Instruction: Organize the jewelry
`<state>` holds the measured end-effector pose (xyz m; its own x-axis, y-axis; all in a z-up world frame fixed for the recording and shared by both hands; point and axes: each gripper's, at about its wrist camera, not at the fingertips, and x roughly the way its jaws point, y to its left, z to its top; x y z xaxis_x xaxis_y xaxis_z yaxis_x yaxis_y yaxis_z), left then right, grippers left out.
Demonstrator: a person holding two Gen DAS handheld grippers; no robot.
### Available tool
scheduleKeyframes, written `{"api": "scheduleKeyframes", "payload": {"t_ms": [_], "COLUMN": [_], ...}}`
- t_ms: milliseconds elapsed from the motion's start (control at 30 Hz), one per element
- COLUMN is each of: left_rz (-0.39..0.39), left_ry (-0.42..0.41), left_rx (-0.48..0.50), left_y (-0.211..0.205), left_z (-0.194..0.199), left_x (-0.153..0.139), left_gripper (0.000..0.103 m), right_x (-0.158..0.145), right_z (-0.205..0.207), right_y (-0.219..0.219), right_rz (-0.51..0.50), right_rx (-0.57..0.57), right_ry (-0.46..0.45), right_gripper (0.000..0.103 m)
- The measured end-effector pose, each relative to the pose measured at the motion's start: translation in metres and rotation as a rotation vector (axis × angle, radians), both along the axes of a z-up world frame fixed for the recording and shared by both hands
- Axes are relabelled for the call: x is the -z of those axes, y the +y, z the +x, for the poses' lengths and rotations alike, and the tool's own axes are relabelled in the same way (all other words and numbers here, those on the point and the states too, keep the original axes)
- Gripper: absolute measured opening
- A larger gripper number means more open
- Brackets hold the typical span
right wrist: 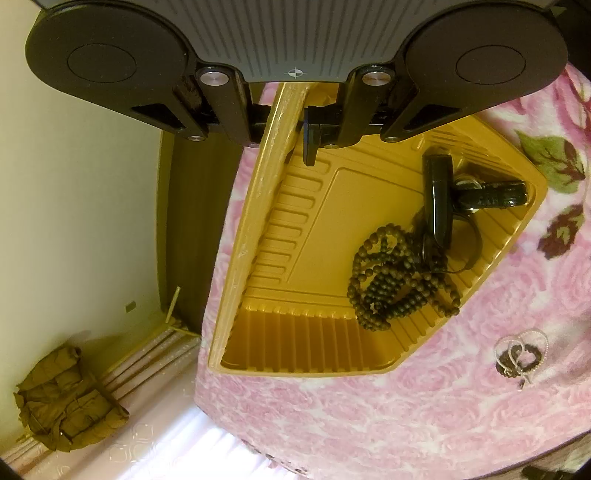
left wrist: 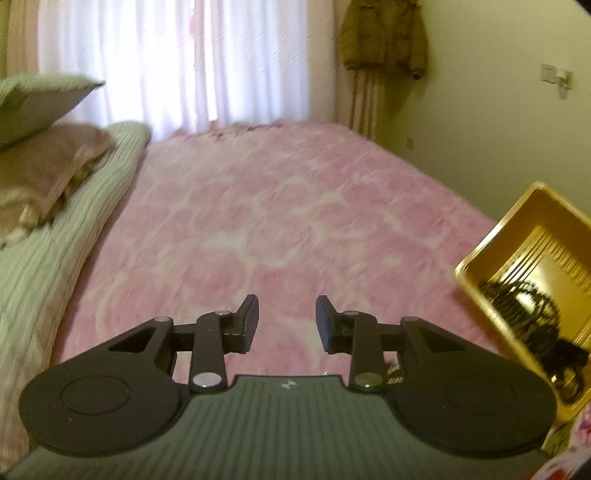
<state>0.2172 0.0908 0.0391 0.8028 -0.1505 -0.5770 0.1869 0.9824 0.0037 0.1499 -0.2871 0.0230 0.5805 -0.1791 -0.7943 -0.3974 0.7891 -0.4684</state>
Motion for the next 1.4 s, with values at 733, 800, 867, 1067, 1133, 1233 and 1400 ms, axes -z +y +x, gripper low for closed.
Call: {"api": "scheduleKeyframes", "payload": {"t_ms": [733,800,867,1067,1133,1233,1400], "left_rz": [0.082,0.070,0.060,0.055,0.051,0.050,0.042], "left_ry": [0.045,0.051,0.058,0.080,0.082,0.064,0.014], "left_rx": [0.123,0.115,0.115,0.140,0.135,0.123,0.116], "left_y": [-0.044,-0.043,-0.041,-0.040,-0.040,-0.039,-0.038], "left_z": [0.010,0.014,0.016,0.020,0.019,0.015,0.003], "left_x": [0.106,0.108,0.109,0.112,0.110,0.104,0.081], "left_gripper": [0.035,0.033,0.029,0.015,0.015,0.015,0.015], "right_x": [0.004,0.005,0.006,0.007,0.007,0.007,0.007], "right_z": [0.001,0.001,0.002,0.003,0.003,0.003,0.003], "right_y": [-0.002,-0.002,-0.002,-0.003,-0.003,-0.003,-0.003], "right_rz": [-0.001,-0.003,-0.006,-0.008,-0.009,-0.008,-0.008], "right_rx": [0.002,0.004,0.006,0.010,0.010,0.010,0.010], "right_ry": [0.006,0.006,0.008,0.010,0.010,0.010,0.010], "right_gripper": [0.008,0.008,0.008,0.008,0.008,0.008,0.008]}}
